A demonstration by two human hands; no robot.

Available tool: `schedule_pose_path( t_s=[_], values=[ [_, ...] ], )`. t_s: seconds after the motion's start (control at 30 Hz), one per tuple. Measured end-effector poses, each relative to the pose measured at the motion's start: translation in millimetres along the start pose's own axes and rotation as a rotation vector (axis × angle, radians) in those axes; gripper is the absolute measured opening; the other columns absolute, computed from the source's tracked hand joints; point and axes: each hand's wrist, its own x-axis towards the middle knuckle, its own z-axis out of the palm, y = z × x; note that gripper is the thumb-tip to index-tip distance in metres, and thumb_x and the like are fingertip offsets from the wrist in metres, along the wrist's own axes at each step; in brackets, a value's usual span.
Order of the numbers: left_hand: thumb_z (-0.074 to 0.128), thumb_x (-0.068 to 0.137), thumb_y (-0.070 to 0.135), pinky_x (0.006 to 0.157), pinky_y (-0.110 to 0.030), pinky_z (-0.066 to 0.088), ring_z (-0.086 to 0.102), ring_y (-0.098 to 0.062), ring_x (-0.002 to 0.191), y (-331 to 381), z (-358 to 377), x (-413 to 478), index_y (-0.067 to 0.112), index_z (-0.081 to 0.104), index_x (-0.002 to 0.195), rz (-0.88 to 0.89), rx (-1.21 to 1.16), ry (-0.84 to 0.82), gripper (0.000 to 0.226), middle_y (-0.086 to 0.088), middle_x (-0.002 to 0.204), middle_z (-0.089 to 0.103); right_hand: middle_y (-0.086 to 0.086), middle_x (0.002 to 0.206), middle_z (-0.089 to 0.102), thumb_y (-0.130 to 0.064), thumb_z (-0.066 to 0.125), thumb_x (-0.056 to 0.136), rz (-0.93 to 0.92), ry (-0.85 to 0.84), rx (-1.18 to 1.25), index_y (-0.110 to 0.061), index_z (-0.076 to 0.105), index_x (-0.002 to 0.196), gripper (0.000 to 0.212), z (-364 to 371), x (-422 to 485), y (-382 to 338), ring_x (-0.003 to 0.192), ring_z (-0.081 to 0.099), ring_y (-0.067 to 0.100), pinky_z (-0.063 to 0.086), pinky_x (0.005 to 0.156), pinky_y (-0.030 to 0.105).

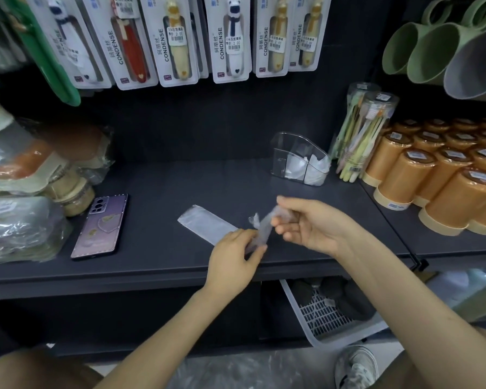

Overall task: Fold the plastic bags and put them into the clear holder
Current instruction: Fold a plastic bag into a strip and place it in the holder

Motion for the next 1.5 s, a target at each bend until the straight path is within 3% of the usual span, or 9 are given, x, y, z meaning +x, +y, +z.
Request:
schedule_pose_path(
  t_s=[0.13,0.27,0.6,0.77,0.93,1.03,1.17,1.33,1.5],
  values=[
    [0.060,0.093,0.020,0.051,-0.019,0.028,0.034,-0.007,0.051,-2,-9,7,0.021,0.037,0.059,-0.303,-0.288,0.016,0.041,0.010,0.050,0.034,0.012,0.090,0.072,-0.036,0.049,0.098,-0.151,0.101,-0.093,-0.005,0.059,0.112,0.036,3,14,5,0.061,0.066,0.018,0.051,0.047,0.024],
    [0.060,0.094,0.022,0.068,-0.023,0.042,0.049,-0.011,0.071,-6,-22,14,0.004,0.060,0.090,-0.503,-0.658,-0.034,0.018,-0.003,0.074,0.051,0.005,0.102,0.068,-0.020,0.065,0.090,-0.137,0.189,-0.406,-0.007,0.061,0.121,0.033,8,36,36,0.053,0.058,0.011,0.043,0.042,0.020],
    [0.063,0.092,0.020,0.061,-0.022,0.041,0.046,-0.016,0.070,-9,-38,13,0.008,0.054,0.088,-0.498,-0.759,-0.146,0.016,-0.008,0.073,0.046,0.001,0.066,0.059,-0.014,0.066,0.089,-0.292,0.125,-0.403,-0.003,0.066,0.084,0.012,20,51,60,0.048,0.048,0.007,0.033,0.041,0.019],
    [0.068,0.088,0.017,0.071,-0.027,0.057,0.069,-0.014,0.082,-15,-48,16,0.041,0.056,0.102,-0.619,-0.952,-0.188,0.030,0.000,0.086,0.069,-0.001,0.058,0.055,-0.016,0.066,0.090,-0.250,0.037,-0.476,-0.010,0.060,0.079,0.014,13,51,60,0.042,0.044,0.008,0.029,0.037,0.019],
    [0.066,0.089,0.019,0.091,-0.042,0.054,0.069,-0.025,0.100,-28,-53,22,0.015,0.047,0.130,-0.765,-1.135,-0.123,0.045,-0.012,0.114,0.069,0.000,0.055,0.053,-0.013,0.067,0.088,-0.182,-0.029,-0.565,-0.009,0.060,0.079,0.013,13,52,54,0.040,0.039,0.007,0.026,0.038,0.015],
    [0.061,0.092,0.015,0.087,-0.042,0.056,0.069,-0.032,0.099,-34,-55,30,0.007,0.049,0.130,-0.784,-1.199,-0.070,0.040,-0.020,0.116,0.067,0.004,0.059,0.054,-0.011,0.067,0.088,-0.155,-0.042,-0.641,-0.008,0.061,0.079,0.011,13,54,50,0.040,0.037,0.006,0.028,0.039,0.015],
    [0.060,0.092,0.008,0.078,-0.038,0.059,0.070,-0.030,0.095,-48,-52,43,0.000,0.051,0.126,-0.831,-1.151,0.025,0.036,-0.021,0.114,0.067,-0.001,0.054,0.050,-0.012,0.069,0.087,-0.153,-0.009,-0.731,-0.010,0.060,0.075,0.014,15,62,48,0.037,0.035,0.001,0.029,0.040,0.014],
    [0.067,0.086,0.003,0.091,-0.042,0.054,0.066,-0.026,0.102,-61,-48,57,0.006,0.047,0.128,-0.888,-0.907,0.177,0.047,-0.017,0.113,0.066,-0.007,0.055,0.052,-0.015,0.072,0.084,-0.175,0.039,-0.876,-0.014,0.061,0.070,0.017,18,72,47,0.044,0.042,-0.002,0.035,0.053,0.015],
    [0.064,0.089,0.011,0.090,-0.033,0.049,0.062,-0.019,0.097,-72,-55,62,0.008,0.048,0.131,-0.752,-0.556,0.247,0.045,-0.001,0.094,0.065,-0.009,0.056,0.051,-0.015,0.071,0.084,-0.147,0.043,-0.971,-0.016,0.060,0.062,0.025,24,75,43,0.052,0.044,0.001,0.035,0.054,0.016]
  ],
)
